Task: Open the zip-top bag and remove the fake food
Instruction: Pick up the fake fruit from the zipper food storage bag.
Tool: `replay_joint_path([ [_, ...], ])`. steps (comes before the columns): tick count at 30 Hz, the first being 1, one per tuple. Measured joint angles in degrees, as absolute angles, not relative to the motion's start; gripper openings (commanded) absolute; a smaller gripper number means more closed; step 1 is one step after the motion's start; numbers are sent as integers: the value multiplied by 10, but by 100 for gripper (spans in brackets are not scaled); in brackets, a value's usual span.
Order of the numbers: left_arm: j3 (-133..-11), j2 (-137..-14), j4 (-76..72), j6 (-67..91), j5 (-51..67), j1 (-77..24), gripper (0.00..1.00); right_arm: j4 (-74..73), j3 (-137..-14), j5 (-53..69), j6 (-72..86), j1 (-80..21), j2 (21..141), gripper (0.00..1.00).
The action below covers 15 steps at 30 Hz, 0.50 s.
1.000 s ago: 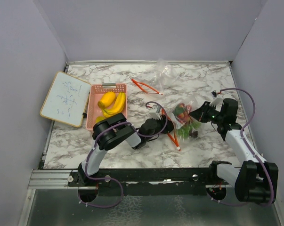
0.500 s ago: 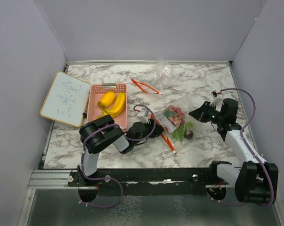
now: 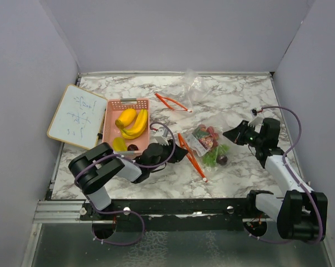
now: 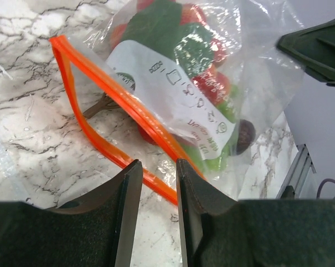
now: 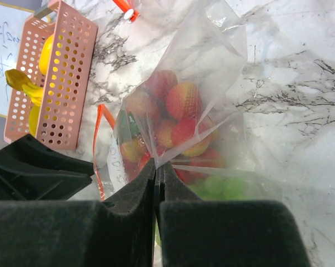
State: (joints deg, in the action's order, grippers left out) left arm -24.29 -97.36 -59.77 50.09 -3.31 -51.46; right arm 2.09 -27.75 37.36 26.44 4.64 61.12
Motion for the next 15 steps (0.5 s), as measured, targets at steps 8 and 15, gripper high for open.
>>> replay_joint_path([
  [8, -256, -952, -556, 482, -32, -515, 42, 27, -277, 370, 269, 46, 611, 2],
  [15, -256, -1020, -580, 483, -22, -526, 30, 26, -277, 369, 267, 46, 603, 2],
])
